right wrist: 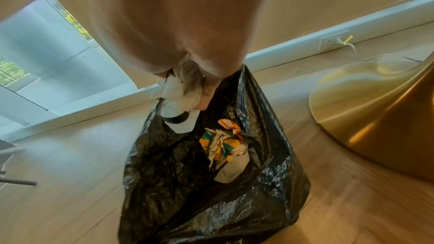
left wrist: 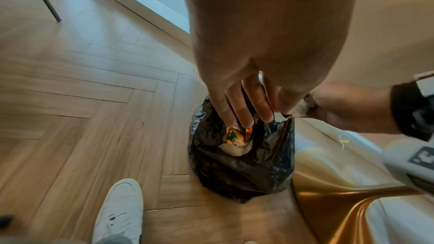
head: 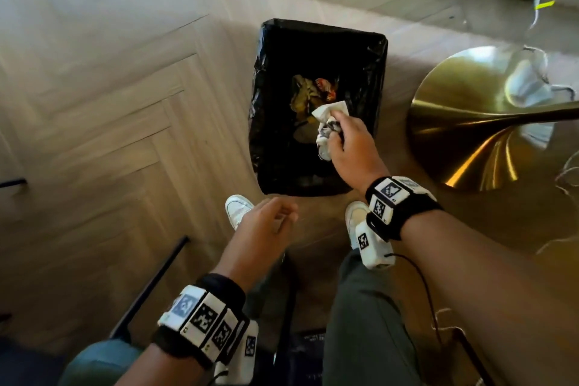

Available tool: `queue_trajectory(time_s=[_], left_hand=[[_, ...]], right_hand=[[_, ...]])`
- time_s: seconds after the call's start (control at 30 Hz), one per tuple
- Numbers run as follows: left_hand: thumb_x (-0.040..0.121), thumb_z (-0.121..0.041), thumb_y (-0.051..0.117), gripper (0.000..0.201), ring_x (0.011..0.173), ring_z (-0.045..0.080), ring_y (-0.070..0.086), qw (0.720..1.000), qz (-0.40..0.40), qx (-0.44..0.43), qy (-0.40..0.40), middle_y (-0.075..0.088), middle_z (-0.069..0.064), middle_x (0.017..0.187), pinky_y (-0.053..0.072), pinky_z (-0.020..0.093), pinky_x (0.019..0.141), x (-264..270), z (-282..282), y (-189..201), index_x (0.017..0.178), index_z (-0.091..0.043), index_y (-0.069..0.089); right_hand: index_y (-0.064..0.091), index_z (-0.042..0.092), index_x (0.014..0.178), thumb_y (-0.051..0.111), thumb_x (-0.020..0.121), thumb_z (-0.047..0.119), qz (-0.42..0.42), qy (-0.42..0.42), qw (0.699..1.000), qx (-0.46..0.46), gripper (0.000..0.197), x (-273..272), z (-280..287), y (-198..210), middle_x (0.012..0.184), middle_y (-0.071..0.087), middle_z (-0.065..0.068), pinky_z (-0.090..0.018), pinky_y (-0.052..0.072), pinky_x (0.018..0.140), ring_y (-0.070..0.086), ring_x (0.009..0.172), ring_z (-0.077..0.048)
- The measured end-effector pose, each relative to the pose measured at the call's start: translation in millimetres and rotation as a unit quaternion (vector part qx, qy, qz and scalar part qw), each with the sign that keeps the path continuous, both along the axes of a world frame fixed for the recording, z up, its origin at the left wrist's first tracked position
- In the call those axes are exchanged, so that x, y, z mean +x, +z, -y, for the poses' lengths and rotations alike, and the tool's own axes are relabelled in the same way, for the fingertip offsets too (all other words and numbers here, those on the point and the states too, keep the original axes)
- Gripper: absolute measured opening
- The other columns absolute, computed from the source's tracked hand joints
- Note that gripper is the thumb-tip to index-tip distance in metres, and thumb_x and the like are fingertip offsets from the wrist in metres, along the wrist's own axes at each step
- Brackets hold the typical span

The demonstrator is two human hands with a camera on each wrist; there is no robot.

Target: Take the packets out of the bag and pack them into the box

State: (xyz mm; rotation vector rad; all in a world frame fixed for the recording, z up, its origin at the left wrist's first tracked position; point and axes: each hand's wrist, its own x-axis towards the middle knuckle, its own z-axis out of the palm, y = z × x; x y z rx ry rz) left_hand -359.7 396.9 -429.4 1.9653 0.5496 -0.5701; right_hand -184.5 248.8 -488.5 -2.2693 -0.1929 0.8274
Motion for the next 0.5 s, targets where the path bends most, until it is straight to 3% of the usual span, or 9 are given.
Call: queue_trajectory(time_s=[0.13,0.23,0.33,0.4,0.5], left_hand=[[0.099,-0.028,0.057,0.013,0.099,-0.008,0.058,0.999,-0.03,0.01,-0.04,0.061,-0.021,0.105,0.044,0.003,0.079,-10,-18,-42,0.109,-0.034,0.063],[0.098,-0.024,0.059,0.018,0.102,-0.007,0.059,0.997,-0.034,0.022,-0.068,0.06,-0.022,0.109,0.046,0.005,0.083,-13,-25,-67,0.111,-0.037,0.061],[0.098,-0.023,0.058,0.021,0.104,-0.006,0.058,0.993,-0.063,0.012,-0.098,0.058,-0.022,0.113,0.049,0.009,0.086,-17,-28,-85,0.116,-0.035,0.059],[0.099,-0.024,0.057,0.02,0.104,-0.006,0.057,0.992,-0.065,0.014,-0.111,0.057,-0.021,0.115,0.05,0.013,0.089,-17,-26,-91,0.116,-0.034,0.059],[0.099,-0.025,0.057,0.019,0.105,-0.003,0.058,0.991,-0.061,0.025,-0.117,0.058,-0.02,0.114,0.05,0.016,0.09,-17,-18,-99,0.117,-0.029,0.062]], right_hand=[[0.031,0.023,0.154,0.043,0.105,0.024,0.007,0.015,1.0,-0.009,0.051,5,-14,-66,0.15,0.035,-0.01,-0.022,0.035,0.099,0.044,0.131,-0.023],[0.018,0.029,0.158,0.044,0.105,0.025,-0.031,0.066,0.996,-0.051,0.059,8,-18,-112,0.163,0.014,-0.014,-0.037,0.037,0.109,0.033,0.143,-0.033],[0.02,0.032,0.158,0.044,0.104,0.022,-0.074,0.119,0.985,-0.103,0.06,9,-15,-148,0.166,0.001,-0.011,-0.04,0.04,0.109,0.029,0.145,-0.037],[0.031,0.027,0.155,0.044,0.103,0.022,-0.079,0.149,0.978,-0.121,0.055,10,-13,-165,0.166,0.003,-0.011,-0.042,0.038,0.113,0.025,0.147,-0.038],[0.048,0.016,0.145,0.047,0.1,0.021,-0.07,0.154,0.976,-0.139,0.046,13,-10,-181,0.158,0.027,-0.014,-0.043,0.035,0.115,0.032,0.142,-0.036]])
